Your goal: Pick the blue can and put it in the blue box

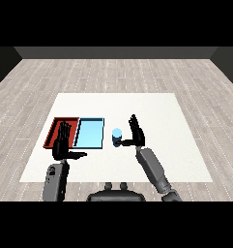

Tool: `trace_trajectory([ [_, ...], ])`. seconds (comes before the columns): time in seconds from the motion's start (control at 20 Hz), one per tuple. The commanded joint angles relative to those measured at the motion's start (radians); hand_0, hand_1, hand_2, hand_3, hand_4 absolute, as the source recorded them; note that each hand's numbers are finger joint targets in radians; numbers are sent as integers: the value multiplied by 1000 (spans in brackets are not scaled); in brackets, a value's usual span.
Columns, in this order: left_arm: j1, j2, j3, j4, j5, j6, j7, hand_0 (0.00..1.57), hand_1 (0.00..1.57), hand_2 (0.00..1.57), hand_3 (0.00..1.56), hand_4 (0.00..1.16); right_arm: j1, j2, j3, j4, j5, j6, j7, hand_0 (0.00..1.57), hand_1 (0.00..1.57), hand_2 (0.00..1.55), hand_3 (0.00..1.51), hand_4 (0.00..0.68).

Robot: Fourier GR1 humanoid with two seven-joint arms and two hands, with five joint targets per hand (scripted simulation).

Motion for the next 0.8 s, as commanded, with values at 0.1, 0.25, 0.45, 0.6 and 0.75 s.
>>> trace_trajectory([
  [0.1,-32,30,43,23,36,-20,18,0,0,0,0,0,-21,0,65,64,-121,-39,-43,0,0,0,0,0],
  [0.25,39,-20,-11,-31,-7,9,-12,0,0,0,0,0,-99,0,105,247,-210,-65,-182,0,0,0,0,0],
  [0.45,68,14,18,-35,33,-45,-12,0,0,0,0,0,-30,0,169,204,-240,-75,-207,0,0,0,0,0],
  [0.6,19,-35,-29,-16,-29,30,6,0,0,0,0,0,-52,0,136,211,-227,-57,-178,0,0,0,0,0],
  [0.75,69,-6,-2,-25,1,-23,-29,0,0,0,0,0,-72,0,197,198,-303,-110,-174,0,0,0,0,0],
])
